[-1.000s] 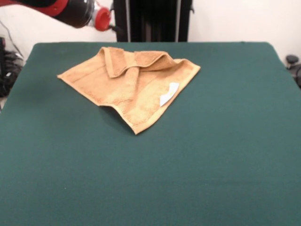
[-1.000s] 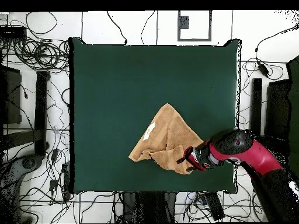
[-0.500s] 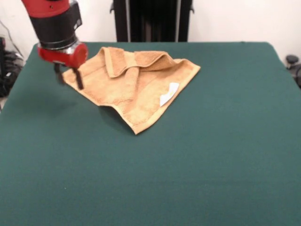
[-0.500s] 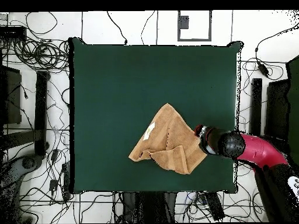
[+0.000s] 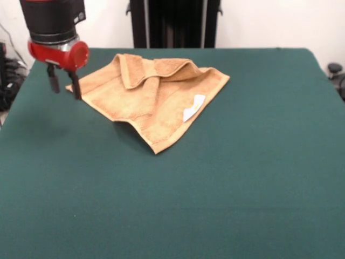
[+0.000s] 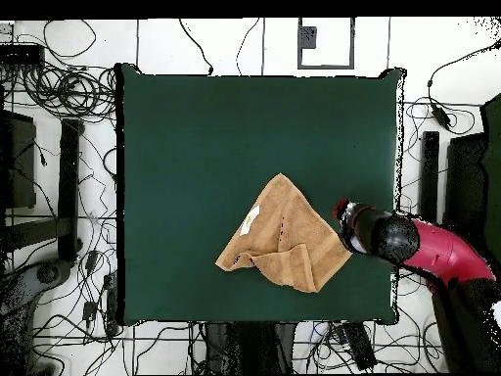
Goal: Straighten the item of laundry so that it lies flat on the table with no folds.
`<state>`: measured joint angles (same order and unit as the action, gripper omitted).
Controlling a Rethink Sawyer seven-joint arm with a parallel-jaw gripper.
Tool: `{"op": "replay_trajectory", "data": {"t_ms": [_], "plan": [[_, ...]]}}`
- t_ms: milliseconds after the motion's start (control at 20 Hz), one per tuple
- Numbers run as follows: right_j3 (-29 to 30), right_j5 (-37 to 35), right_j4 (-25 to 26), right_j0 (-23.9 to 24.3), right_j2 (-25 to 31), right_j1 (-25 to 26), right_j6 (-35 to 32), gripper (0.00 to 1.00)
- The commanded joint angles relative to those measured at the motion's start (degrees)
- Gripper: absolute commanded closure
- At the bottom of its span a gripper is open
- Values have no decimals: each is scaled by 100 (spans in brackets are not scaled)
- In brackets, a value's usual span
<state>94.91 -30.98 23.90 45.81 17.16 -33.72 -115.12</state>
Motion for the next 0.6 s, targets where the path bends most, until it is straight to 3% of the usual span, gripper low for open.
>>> {"op": "replay_trajectory", "data": {"t_ms": [50, 600], "plan": [[-91, -1826, -802, -117, 83, 898, -214, 0], [-497, -2623, -1137, -43, 262, 1381, 80, 0]]}}
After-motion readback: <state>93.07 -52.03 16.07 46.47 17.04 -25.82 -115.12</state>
